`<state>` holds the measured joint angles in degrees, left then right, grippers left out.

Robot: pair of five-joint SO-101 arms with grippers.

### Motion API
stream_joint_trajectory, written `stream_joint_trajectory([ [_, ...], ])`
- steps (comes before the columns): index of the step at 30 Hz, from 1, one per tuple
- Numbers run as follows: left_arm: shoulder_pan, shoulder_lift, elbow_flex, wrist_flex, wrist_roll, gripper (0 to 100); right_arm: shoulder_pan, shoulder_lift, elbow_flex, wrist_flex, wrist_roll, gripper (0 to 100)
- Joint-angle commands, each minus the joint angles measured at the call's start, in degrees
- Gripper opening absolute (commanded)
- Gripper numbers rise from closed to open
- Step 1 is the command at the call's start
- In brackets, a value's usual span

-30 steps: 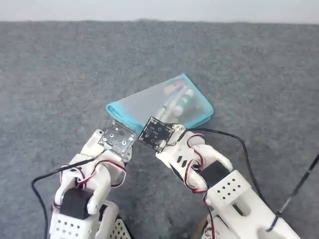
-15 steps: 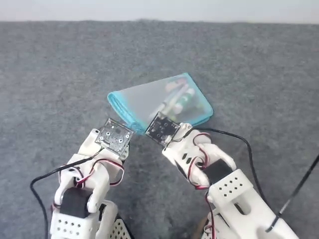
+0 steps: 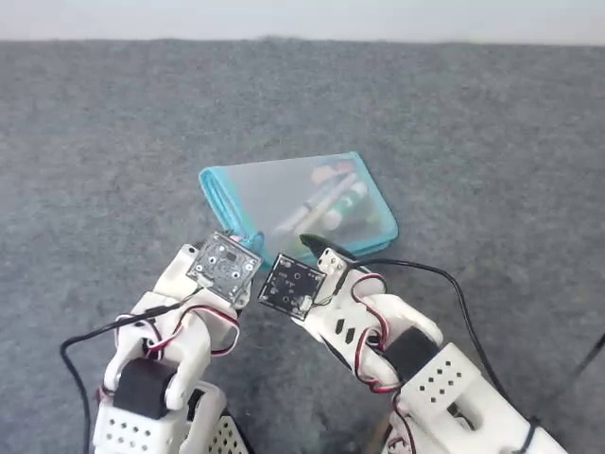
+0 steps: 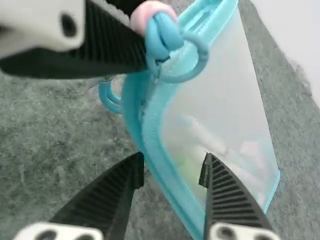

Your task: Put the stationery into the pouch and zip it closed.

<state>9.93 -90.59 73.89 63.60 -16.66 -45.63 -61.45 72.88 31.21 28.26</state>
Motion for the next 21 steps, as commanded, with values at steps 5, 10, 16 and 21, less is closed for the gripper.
stream_joint_trajectory([
  [5,1.32,0.53,-4.53,0.7,-1.76,1,-3.82,-1.54,-0.35,-4.18,0.18,18.4],
  [10,0.79,0.53,-7.08,3.34,-1.58,1,-4.88,-1.54,-0.79,-6.02,0.62,18.2],
  [16,-0.09,0.53,-6.9,3.43,-1.58,1,-4.79,-1.45,-1.49,-8.48,4.04,11.0],
  [21,-0.09,0.53,-6.81,3.52,-1.58,1,-3.3,-1.45,-3.08,-8.66,3.78,4.4],
])
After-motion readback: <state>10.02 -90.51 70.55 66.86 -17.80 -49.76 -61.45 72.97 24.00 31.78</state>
